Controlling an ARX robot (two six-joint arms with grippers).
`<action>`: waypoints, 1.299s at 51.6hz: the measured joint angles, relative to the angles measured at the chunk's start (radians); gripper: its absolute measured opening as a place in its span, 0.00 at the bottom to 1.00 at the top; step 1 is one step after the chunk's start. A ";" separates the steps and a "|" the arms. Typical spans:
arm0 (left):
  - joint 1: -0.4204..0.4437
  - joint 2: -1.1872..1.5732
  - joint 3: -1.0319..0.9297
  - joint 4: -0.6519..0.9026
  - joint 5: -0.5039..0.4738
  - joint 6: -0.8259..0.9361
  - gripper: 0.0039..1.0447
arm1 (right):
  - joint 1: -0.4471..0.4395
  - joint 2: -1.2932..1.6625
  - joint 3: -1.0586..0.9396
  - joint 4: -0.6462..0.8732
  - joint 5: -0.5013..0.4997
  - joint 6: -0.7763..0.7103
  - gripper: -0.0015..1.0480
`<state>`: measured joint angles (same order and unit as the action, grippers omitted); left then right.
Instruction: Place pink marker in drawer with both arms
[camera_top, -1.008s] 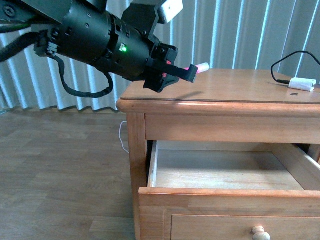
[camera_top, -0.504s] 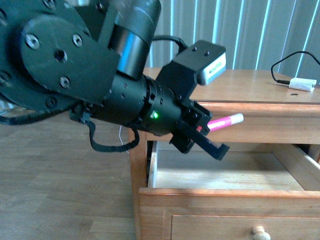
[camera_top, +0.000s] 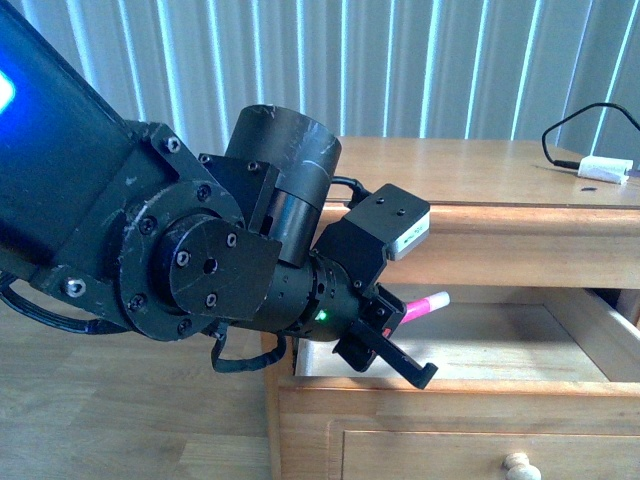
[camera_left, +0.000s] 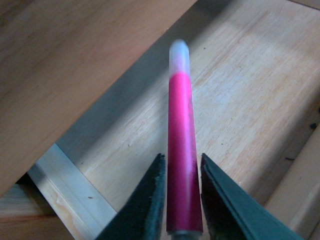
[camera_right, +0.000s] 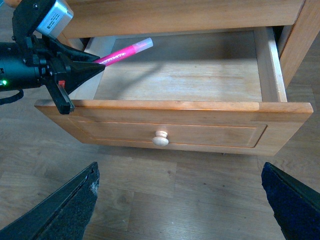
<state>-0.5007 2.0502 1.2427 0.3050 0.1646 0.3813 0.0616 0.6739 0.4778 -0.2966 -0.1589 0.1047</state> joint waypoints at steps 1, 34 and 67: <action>0.000 0.000 0.000 0.002 0.000 0.000 0.27 | 0.000 0.000 0.000 0.000 0.000 0.000 0.91; 0.000 -0.556 -0.418 0.296 -0.393 -0.131 0.94 | 0.000 0.000 0.000 0.000 0.000 0.000 0.91; 0.042 -1.279 -0.848 0.079 -0.701 -0.308 0.88 | 0.000 0.000 0.000 0.000 0.000 0.000 0.91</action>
<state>-0.4587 0.7712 0.3946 0.3843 -0.5365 0.0731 0.0616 0.6739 0.4778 -0.2966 -0.1589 0.1047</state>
